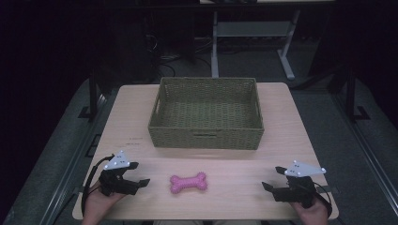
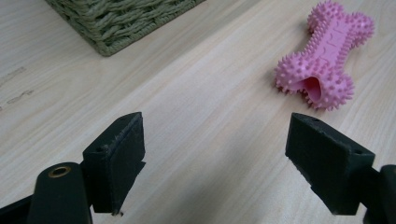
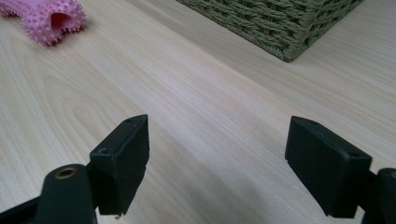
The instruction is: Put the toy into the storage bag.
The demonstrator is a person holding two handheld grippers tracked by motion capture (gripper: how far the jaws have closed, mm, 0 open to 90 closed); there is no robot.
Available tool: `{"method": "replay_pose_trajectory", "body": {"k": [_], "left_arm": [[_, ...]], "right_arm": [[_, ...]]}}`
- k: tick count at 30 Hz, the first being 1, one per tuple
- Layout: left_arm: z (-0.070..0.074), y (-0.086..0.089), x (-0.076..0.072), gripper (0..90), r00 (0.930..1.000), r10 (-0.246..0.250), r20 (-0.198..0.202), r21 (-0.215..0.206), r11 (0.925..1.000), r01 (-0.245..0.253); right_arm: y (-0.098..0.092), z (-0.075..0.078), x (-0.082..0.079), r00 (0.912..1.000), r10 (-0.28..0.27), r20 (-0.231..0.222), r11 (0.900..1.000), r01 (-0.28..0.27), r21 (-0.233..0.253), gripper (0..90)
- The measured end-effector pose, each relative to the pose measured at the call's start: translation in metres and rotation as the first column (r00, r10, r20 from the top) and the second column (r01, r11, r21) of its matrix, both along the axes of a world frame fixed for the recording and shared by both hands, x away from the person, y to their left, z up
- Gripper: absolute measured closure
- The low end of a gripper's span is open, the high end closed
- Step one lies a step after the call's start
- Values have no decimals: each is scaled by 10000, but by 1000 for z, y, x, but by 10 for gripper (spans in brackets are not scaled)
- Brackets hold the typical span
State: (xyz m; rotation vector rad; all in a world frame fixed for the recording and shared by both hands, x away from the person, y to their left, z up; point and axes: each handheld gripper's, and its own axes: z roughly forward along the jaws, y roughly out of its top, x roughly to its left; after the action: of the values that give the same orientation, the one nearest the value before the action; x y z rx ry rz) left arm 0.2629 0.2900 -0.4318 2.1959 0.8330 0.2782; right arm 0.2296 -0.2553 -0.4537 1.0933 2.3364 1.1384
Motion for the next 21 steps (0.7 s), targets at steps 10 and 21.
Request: {"method": "replay_pose_trajectory", "body": {"k": [10,21], "left_arm": [[3,-5,2,197,9997,-232,40,99,9997,231],[15,-30,-1,204,9898,-1420,-46,778,9868,1420]], "right_arm": [[-2,-2,2,10000,-10,-62,10000,10,45,212],[-4,-2,1,10000,-57,-50,9999,58,94,210]]}}
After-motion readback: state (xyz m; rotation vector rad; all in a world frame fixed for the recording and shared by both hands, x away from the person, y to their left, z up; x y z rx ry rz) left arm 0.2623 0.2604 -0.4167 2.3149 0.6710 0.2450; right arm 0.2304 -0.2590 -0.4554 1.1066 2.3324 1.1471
